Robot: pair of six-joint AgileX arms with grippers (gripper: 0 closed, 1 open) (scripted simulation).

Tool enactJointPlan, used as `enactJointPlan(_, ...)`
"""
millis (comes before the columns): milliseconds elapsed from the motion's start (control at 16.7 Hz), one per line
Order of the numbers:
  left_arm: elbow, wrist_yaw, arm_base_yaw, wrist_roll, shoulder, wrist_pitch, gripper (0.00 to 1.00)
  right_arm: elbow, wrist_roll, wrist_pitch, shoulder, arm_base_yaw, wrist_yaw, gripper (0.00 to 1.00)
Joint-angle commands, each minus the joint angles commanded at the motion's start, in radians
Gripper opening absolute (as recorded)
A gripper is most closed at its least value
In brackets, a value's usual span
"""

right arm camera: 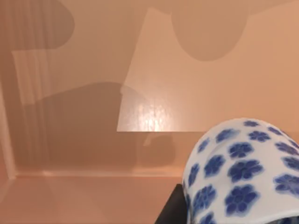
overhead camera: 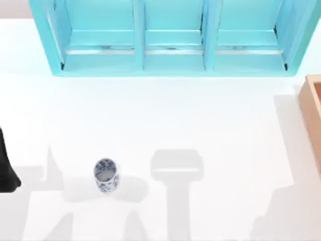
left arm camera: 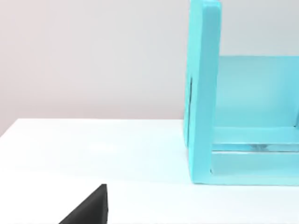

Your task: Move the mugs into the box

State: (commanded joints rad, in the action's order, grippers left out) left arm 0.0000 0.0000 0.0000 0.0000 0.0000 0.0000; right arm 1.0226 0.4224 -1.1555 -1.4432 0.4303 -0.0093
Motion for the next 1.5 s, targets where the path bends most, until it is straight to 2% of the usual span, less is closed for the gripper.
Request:
enactJointPlan(120,0.0,0.0,0.0,0.0,0.0,0.0,1.0,0.0,0.0,0.0,0.0,0.0,0.0,0.0)
enactJointPlan(900,0.0,0.0,0.0,0.0,0.0,0.0,1.0,0.0,0.0,0.0,0.0,0.0,0.0,0.98)
enactJointPlan(1500,0.0,0.0,0.0,0.0,0.0,0.0,1.0,0.003,0.0,-0.003,0.0,0.0,0.0,1.0)
